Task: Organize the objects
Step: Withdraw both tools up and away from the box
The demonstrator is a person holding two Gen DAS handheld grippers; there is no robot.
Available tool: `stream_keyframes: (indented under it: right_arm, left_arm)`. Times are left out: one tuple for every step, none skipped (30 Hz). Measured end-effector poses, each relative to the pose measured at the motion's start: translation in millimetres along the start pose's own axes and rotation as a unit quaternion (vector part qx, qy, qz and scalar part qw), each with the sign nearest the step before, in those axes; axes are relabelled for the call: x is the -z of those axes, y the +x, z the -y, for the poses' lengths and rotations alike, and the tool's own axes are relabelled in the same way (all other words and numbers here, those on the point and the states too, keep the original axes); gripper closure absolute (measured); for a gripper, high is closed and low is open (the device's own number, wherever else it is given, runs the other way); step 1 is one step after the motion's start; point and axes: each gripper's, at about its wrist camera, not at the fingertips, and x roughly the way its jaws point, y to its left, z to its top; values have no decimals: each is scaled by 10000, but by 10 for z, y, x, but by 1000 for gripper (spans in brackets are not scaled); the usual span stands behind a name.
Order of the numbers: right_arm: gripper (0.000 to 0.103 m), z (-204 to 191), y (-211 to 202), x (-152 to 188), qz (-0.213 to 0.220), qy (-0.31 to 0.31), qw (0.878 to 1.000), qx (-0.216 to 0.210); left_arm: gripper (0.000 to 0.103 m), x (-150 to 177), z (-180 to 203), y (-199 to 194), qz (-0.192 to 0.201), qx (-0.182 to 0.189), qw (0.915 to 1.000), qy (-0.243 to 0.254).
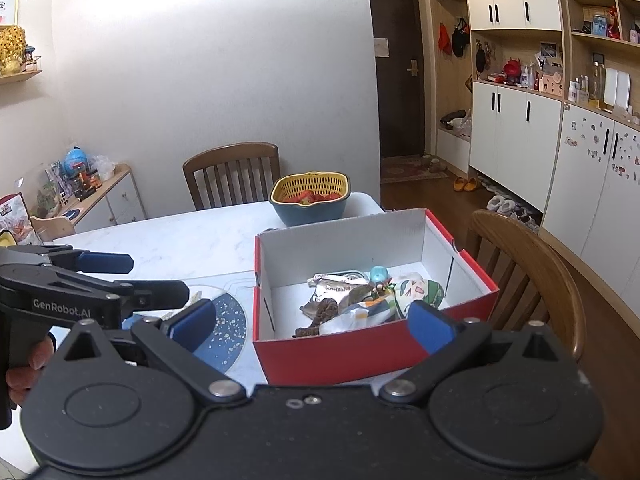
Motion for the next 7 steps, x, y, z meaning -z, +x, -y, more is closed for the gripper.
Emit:
stream_keyframes:
  right_arm:
    - [1,-3,3,0,-5,4,10000,2]
    - [1,-4,2,0,-11,6,10000,6]
    - [1,-8,4,2,-18,7,10000,14]
    - [1,-12,6,7,-26,9,10000,21]
    - [1,-14,9,6,-37,12,10000,25]
    - [1,-17,12,5,-46,12,10000,29]
    - [1,-22,15,5,-53,10,10000,35]
  left_arm:
    - [0,4,-11,2,-3,-2,10000,0]
    - [0,6,-21,2,0,-5,10000,-1]
    - [0,9,-24,1,6,-11,10000,-5]
    - [0,13,-39,0,11,-4,10000,-8]
    - [0,15,-48,-2,19,3,10000,-9]
    - [0,17,-58,-6,27,-3,10000,-8]
    - [0,17,-62,-5,31,-12,10000,-5]
